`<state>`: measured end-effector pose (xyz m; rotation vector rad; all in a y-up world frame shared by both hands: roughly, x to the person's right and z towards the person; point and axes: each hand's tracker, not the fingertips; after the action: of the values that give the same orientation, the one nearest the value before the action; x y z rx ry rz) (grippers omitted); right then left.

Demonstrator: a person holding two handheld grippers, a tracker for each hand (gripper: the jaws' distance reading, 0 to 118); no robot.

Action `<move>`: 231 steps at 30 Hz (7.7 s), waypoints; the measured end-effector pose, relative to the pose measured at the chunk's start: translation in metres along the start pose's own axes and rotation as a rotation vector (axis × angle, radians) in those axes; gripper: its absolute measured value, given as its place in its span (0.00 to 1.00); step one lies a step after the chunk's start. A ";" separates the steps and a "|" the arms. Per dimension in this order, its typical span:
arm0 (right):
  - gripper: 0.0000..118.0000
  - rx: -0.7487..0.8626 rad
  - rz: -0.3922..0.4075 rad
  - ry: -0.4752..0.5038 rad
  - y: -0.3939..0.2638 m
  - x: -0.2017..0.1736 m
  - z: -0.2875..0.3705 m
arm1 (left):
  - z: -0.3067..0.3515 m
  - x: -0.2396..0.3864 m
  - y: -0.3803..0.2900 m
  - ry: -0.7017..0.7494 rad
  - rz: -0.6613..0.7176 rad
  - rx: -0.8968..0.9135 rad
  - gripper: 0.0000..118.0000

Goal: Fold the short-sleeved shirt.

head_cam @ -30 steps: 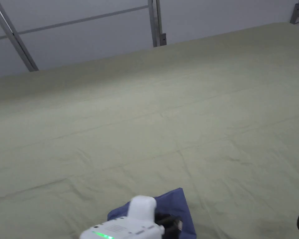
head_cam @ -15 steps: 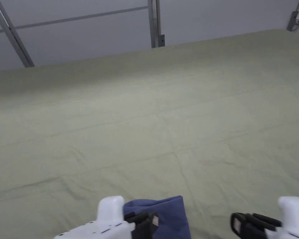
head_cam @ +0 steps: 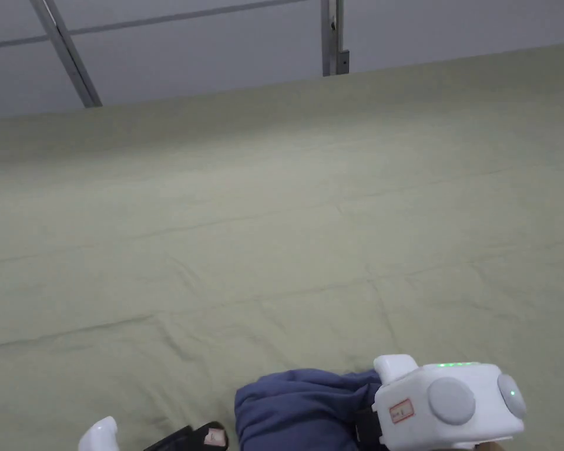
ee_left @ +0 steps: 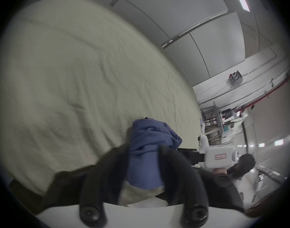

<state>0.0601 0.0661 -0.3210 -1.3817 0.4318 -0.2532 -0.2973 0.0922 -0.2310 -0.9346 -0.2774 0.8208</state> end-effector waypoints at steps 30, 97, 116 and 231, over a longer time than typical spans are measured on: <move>0.05 0.335 -0.255 0.225 -0.048 0.032 0.083 | -0.061 -0.022 0.022 -0.245 0.319 -0.187 0.26; 0.05 1.608 0.338 -0.537 -0.163 -0.092 0.286 | 0.129 0.242 -0.092 0.428 -0.828 1.144 0.04; 0.05 1.470 0.324 -0.467 -0.174 -0.083 0.252 | 0.131 0.224 -0.111 0.414 -0.819 1.072 0.04; 1.00 1.374 0.339 -0.488 -0.166 -0.088 0.225 | 0.109 0.219 -0.114 0.458 -0.837 1.027 1.00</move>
<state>0.0927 0.2731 -0.1164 0.0128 0.0096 0.0927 -0.1517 0.2801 -0.1031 0.0304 0.1672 -0.0954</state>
